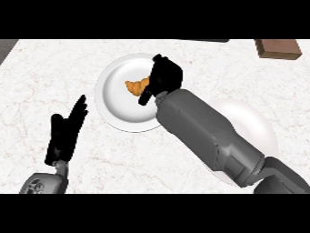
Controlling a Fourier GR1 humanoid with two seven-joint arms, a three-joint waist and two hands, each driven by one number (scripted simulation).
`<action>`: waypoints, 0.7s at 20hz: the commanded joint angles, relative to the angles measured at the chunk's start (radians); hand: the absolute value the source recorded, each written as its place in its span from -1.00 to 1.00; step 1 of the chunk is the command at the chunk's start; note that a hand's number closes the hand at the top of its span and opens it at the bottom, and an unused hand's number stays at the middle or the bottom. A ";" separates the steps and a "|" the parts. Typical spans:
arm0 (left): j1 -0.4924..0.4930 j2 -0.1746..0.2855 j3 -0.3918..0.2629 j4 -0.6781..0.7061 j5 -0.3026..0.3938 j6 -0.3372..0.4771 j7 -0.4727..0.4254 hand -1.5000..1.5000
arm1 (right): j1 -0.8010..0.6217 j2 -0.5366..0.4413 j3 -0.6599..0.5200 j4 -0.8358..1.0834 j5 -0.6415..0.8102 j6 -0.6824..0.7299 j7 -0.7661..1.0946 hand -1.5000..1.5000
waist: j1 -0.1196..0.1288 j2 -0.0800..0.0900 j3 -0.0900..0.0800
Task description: Pick the croissant from the plate and place it in the plate
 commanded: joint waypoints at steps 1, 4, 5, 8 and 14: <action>0.016 -0.015 -0.005 0.003 -0.023 0.030 -0.007 0.00 | -0.016 0.001 -0.038 -0.013 -0.039 -0.105 -0.161 -1.00 | -0.021 -0.002 0.001; 0.026 -0.005 0.013 -0.001 0.000 0.014 -0.022 0.00 | 0.035 0.001 -0.063 -0.143 -0.061 -0.307 -0.219 -1.00 | -0.025 -0.007 0.002; 0.045 0.004 0.026 -0.001 0.012 0.006 -0.033 0.00 | 0.061 0.001 -0.116 -0.143 -0.059 -0.375 -0.289 -1.00 | -0.040 -0.006 0.003; 0.025 0.004 0.023 0.002 -0.005 0.017 -0.011 0.00 | 0.147 0.001 -0.116 -0.225 -0.116 -0.498 -0.360 -1.00 | -0.043 -0.008 0.002; 0.074 -0.009 0.027 0.017 -0.012 0.020 -0.065 0.00 | 0.238 0.001 -0.126 -0.297 -0.303 -0.486 -0.568 -1.00 | -0.054 -0.011 0.001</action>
